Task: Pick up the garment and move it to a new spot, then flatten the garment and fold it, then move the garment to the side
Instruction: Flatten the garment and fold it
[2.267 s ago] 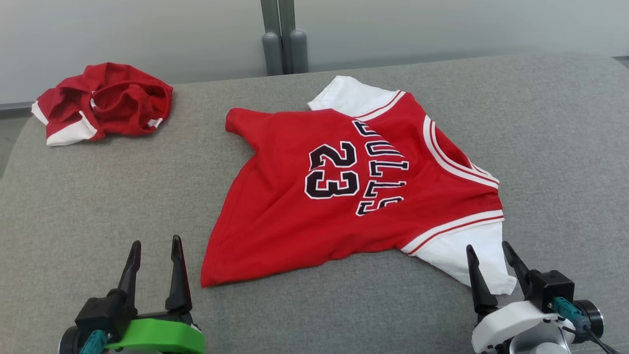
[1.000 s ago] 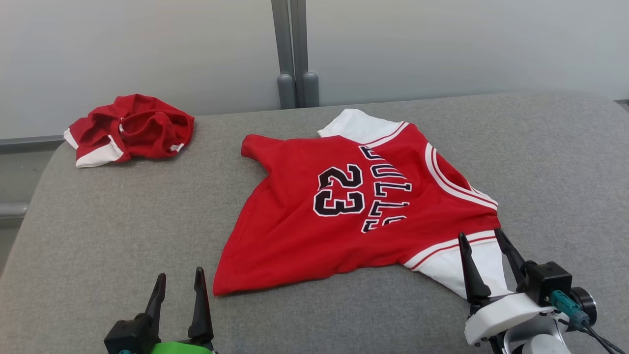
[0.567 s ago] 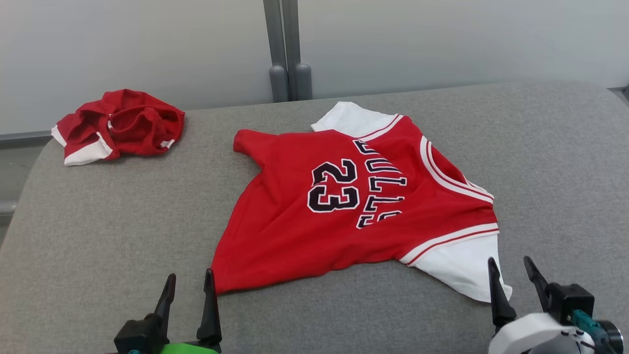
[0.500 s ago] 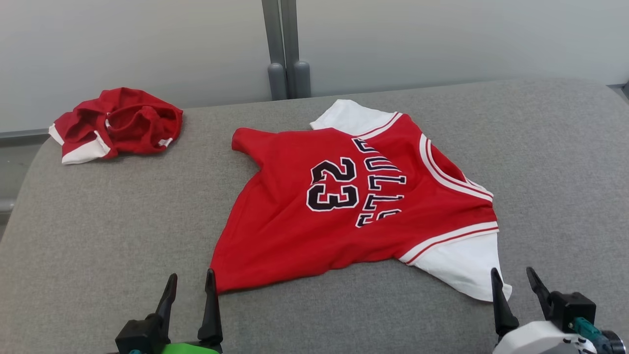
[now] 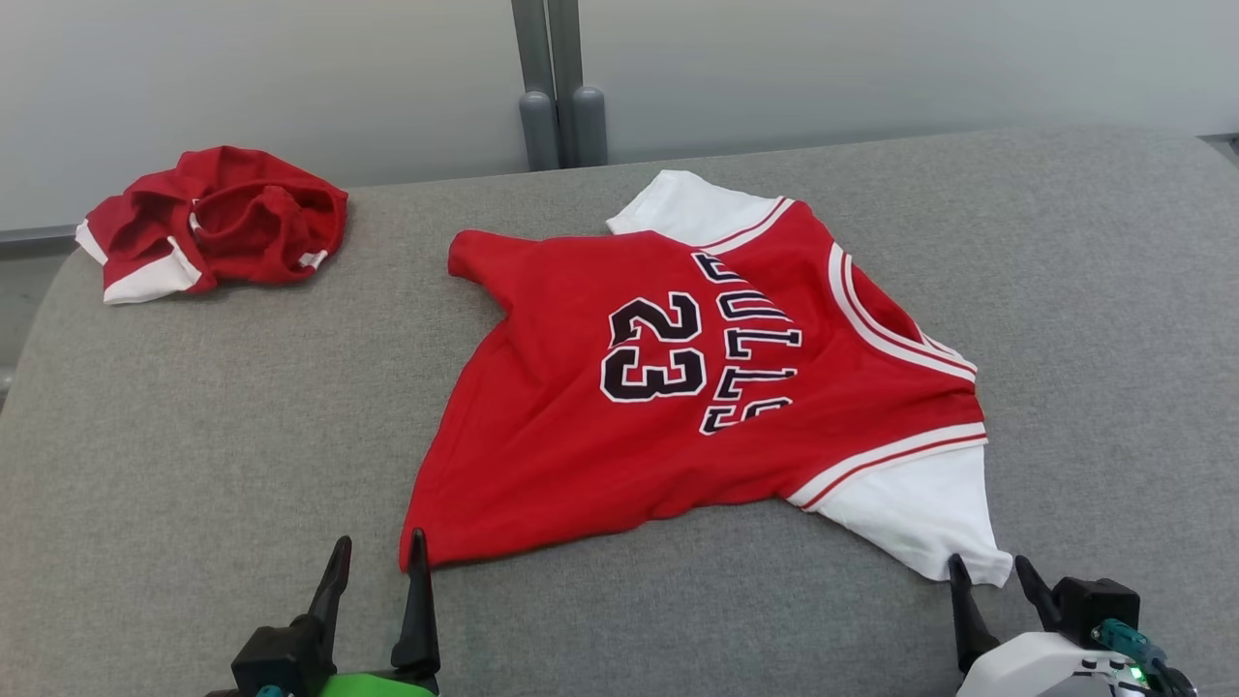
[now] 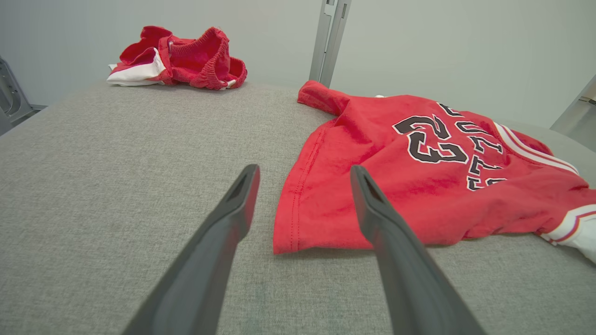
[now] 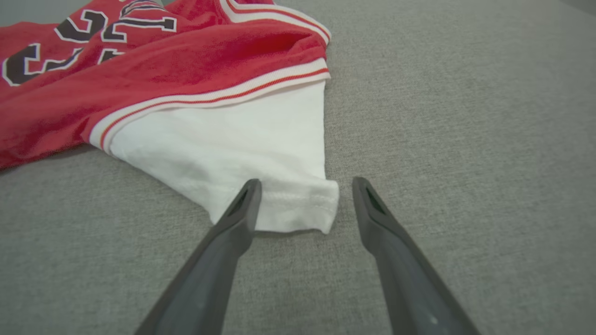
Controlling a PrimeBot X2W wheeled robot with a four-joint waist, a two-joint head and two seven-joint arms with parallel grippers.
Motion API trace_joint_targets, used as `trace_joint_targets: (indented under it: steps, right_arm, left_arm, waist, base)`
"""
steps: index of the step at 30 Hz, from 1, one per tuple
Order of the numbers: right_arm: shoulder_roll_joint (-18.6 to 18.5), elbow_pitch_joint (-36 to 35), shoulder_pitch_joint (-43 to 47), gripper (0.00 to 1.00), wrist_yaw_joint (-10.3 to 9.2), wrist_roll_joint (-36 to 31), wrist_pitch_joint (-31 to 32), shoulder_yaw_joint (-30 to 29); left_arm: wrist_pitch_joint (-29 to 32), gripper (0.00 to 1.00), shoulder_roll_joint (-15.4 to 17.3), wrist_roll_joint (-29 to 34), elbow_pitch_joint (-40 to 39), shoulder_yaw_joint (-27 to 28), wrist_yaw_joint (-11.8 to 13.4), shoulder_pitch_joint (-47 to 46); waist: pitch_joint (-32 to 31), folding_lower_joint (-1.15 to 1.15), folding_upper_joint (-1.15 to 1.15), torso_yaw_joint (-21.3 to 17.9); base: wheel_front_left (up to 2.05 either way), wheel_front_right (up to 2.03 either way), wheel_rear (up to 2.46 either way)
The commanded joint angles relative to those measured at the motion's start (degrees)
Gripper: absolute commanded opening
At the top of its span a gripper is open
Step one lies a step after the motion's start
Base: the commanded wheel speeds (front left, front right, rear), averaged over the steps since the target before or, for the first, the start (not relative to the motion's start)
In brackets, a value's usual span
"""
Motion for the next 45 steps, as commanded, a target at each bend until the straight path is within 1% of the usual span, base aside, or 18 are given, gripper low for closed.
trace_joint_targets:
  steps: [1,5,6,7,8,9,10,12,16,19,24,27,31,37,45]
  right_arm:
    - [-0.1,1.3,-0.8,1.0,-0.08,0.8,0.0,0.5]
    - [-0.2,4.4,-2.8,1.0,-0.08,1.8,0.0,1.4]
    - [-0.1,5.0,-3.2,0.85,-0.08,2.2,0.0,1.7]
    - [-0.2,5.3,-3.6,0.74,-0.08,2.4,0.0,1.8]
    - [-0.2,5.5,-4.0,0.48,-0.08,2.6,0.0,1.9]
    - [-0.1,5.7,-4.3,0.42,-0.08,2.8,0.0,2.1]
    - [-0.1,5.9,-4.8,0.25,-0.08,2.9,0.0,2.2]
    - [-0.1,5.2,-5.2,0.0,-0.08,3.5,0.0,2.6]
    - [-0.2,1.9,-4.9,0.0,-0.08,4.2,0.0,2.3]
    - [-0.2,-1.6,-3.8,0.0,-0.08,4.0,0.0,2.0]
    - [-0.2,-8.0,-1.7,0.0,-0.08,3.2,0.0,0.6]
    - [-0.1,-10.9,-0.4,0.0,-0.08,2.7,0.0,0.1]
    - [-0.1,-12.6,0.2,0.0,-0.08,2.8,0.0,0.4]
    - [-0.1,-13.5,0.6,0.0,-0.08,3.3,0.0,0.8]
    - [-0.1,-13.9,-0.1,0.0,-0.08,2.7,0.0,1.2]
  left_arm:
    - [0.0,1.0,0.1,0.4,0.2,0.2,-0.2,-1.0]
    - [0.0,1.0,0.1,0.6,0.1,0.6,-0.2,-1.1]
    - [0.0,1.0,0.1,0.6,0.1,0.7,-0.1,-1.1]
    - [0.0,1.0,0.1,0.6,0.0,0.8,-0.2,-1.1]
    - [0.0,1.0,0.1,0.6,0.0,1.0,-0.2,-1.2]
    - [0.0,1.0,0.1,0.6,0.0,1.0,-0.1,-1.2]
    - [0.0,1.0,0.1,0.6,0.0,1.1,-0.1,-1.3]
    - [0.0,1.0,0.1,0.5,0.0,1.1,-0.1,-1.4]
    - [0.0,1.0,0.1,0.2,0.4,1.0,-0.5,-1.5]
    - [0.0,1.0,0.1,-0.9,1.4,0.3,-1.4,-1.4]
    - [0.2,1.0,0.1,-3.5,6.2,-1.6,-2.0,-1.9]
    - [1.4,1.0,0.1,-5.9,9.5,-2.4,-1.6,-2.5]
    - [2.7,1.0,0.1,-8.3,12.8,-3.2,-1.2,-3.9]
    - [2.5,1.0,0.1,-13.4,16.3,-3.6,-0.3,-6.4]
    - [3.4,1.0,0.1,-13.4,22.2,-4.3,1.8,-10.4]
  waist:
    - [0.2,0.0,0.0,0.3]
    - [0.6,0.0,0.0,0.5]
    - [0.6,0.0,0.0,0.5]
    - [0.7,0.0,0.0,0.5]
    - [0.8,0.0,0.0,0.4]
    - [0.8,0.0,0.0,0.3]
    - [0.9,0.0,0.0,0.2]
    - [1.0,0.0,0.0,0.1]
    - [1.1,0.0,0.0,-0.4]
    - [1.1,0.0,0.0,-0.8]
    - [1.0,0.0,0.0,-1.4]
    - [1.0,0.0,0.0,-1.9]
    - [1.2,0.0,0.0,-2.3]
    - [1.5,0.0,0.0,-2.5]
    - [1.8,0.0,0.0,-3.2]
  base:
    - [0.0,0.0,0.0]
    - [0.0,0.0,0.0]
    - [0.0,0.0,0.0]
    - [0.0,0.0,0.0]
    - [0.0,0.0,0.0]
    - [0.0,0.0,0.0]
    - [0.0,0.0,0.0]
    - [0.0,0.0,0.0]
    - [0.0,0.0,0.0]
    - [0.0,0.0,0.0]
    - [0.0,0.0,0.0]
    - [0.0,0.0,0.0]
    - [0.0,0.0,0.0]
    - [0.0,0.0,0.0]
    - [0.0,0.0,0.0]
